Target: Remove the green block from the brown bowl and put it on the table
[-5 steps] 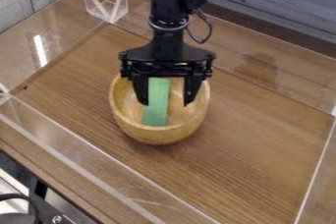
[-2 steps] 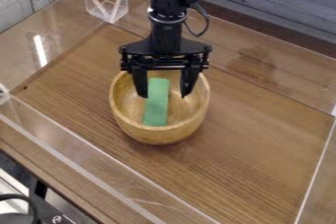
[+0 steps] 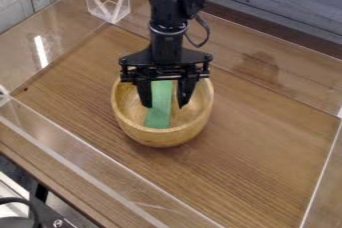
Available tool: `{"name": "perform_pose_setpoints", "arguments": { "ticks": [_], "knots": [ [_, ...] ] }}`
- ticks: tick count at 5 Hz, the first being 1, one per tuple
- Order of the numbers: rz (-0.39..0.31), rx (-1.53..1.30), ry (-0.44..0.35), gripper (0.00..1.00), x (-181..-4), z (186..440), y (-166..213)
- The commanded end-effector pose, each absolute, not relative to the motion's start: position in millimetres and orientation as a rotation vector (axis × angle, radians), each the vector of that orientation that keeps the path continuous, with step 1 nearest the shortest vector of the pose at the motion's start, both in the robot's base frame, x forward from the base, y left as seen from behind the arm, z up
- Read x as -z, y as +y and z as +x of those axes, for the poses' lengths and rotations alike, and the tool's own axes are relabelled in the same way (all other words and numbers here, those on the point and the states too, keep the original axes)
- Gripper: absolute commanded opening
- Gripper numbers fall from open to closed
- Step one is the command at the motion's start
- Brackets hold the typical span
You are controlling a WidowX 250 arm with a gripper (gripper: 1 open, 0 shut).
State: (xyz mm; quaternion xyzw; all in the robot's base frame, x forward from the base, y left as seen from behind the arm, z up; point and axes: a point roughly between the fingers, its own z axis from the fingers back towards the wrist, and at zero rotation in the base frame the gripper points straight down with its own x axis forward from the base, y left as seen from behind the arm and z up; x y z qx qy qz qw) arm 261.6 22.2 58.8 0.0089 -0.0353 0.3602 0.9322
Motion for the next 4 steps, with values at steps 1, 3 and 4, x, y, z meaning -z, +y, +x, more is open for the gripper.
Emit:
{"name": "perform_pose_setpoints", "arguments": {
  "ticks": [1, 3, 4],
  "knots": [
    [0.012, -0.744, -0.110, 0.00, -77.0, 269, 18],
    [-0.047, -0.623, -0.196, 0.00, -125.3, 282, -26],
    [-0.068, -0.589, -0.202, 0.00, -119.9, 277, -54]
  ]
}}
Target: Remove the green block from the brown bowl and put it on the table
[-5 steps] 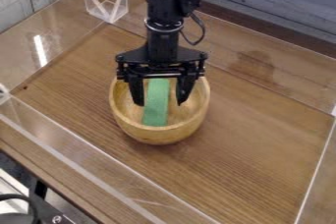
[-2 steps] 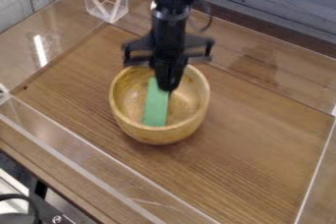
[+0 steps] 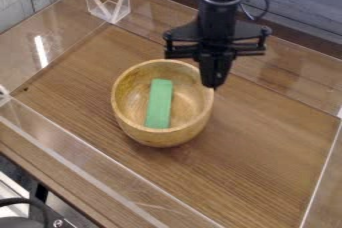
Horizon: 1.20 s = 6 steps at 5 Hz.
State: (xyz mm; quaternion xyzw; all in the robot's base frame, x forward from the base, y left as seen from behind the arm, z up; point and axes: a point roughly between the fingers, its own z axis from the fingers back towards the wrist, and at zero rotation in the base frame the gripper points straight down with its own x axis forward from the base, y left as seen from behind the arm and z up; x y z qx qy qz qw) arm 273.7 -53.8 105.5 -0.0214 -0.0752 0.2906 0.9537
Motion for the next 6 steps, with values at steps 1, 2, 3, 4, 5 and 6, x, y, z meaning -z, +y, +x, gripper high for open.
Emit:
{"name": "perform_pose_setpoints", "arguments": {
  "ticks": [1, 2, 3, 4, 5, 6],
  "knots": [
    [-0.060, -0.596, -0.205, 1.00, -115.8, 262, -43],
    [-0.057, -0.604, -0.216, 1.00, -114.5, 252, -29],
    [-0.059, -0.589, -0.223, 0.00, -110.6, 251, -22],
    [-0.055, -0.578, -0.220, 0.00, -105.4, 253, -21],
    [-0.052, -0.543, -0.221, 0.00, -95.3, 253, -15],
    [-0.068, -0.417, -0.232, 0.00, -88.2, 261, -32]
  ]
}}
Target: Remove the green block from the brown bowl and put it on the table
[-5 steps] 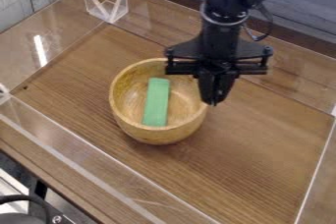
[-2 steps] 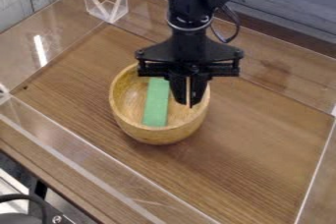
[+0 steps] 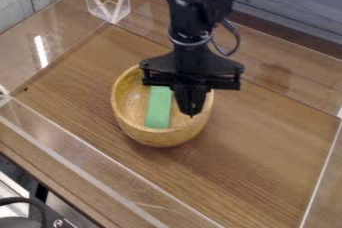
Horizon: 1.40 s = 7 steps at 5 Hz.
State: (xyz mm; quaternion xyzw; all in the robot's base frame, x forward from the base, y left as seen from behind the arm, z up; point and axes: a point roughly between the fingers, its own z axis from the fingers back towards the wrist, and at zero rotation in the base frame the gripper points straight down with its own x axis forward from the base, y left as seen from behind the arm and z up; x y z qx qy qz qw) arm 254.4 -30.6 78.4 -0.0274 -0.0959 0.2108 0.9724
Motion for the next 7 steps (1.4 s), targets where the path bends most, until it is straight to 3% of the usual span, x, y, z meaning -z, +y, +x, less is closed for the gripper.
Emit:
{"name": "perform_pose_setpoints", "arguments": {
  "ticks": [1, 3, 4, 5, 7],
  "knots": [
    [-0.072, -0.324, -0.240, 0.00, -81.4, 267, -45],
    [-0.053, -0.382, -0.254, 0.00, -97.8, 270, -49],
    [-0.062, -0.300, -0.257, 0.00, -97.9, 272, -50],
    [-0.067, -0.228, -0.257, 1.00, -95.1, 274, -47],
    [-0.047, -0.254, -0.268, 1.00, -106.7, 273, -4]
  ]
}}
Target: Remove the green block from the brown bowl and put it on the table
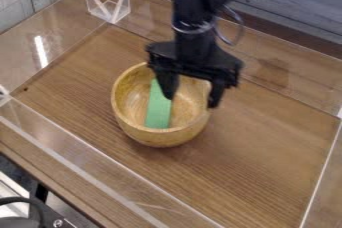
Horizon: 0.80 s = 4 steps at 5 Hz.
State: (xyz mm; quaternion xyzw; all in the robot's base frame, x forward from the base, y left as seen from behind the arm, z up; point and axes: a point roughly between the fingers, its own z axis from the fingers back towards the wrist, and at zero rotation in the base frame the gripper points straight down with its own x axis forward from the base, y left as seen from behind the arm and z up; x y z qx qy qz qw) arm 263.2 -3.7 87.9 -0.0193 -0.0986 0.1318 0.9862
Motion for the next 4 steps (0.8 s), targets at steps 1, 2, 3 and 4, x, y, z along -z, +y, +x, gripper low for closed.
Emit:
{"name": "perform_pose_setpoints", "arguments": {
  "ticks": [1, 2, 3, 4],
  "knots": [
    [-0.022, -0.358, -0.275, 1.00, -109.9, 266, 16],
    [-0.003, -0.451, -0.265, 1.00, -106.0, 260, 22],
    [0.004, -0.483, -0.247, 1.00, -92.8, 258, 22],
    [0.007, -0.495, -0.231, 1.00, -80.3, 259, 19]
  ]
}}
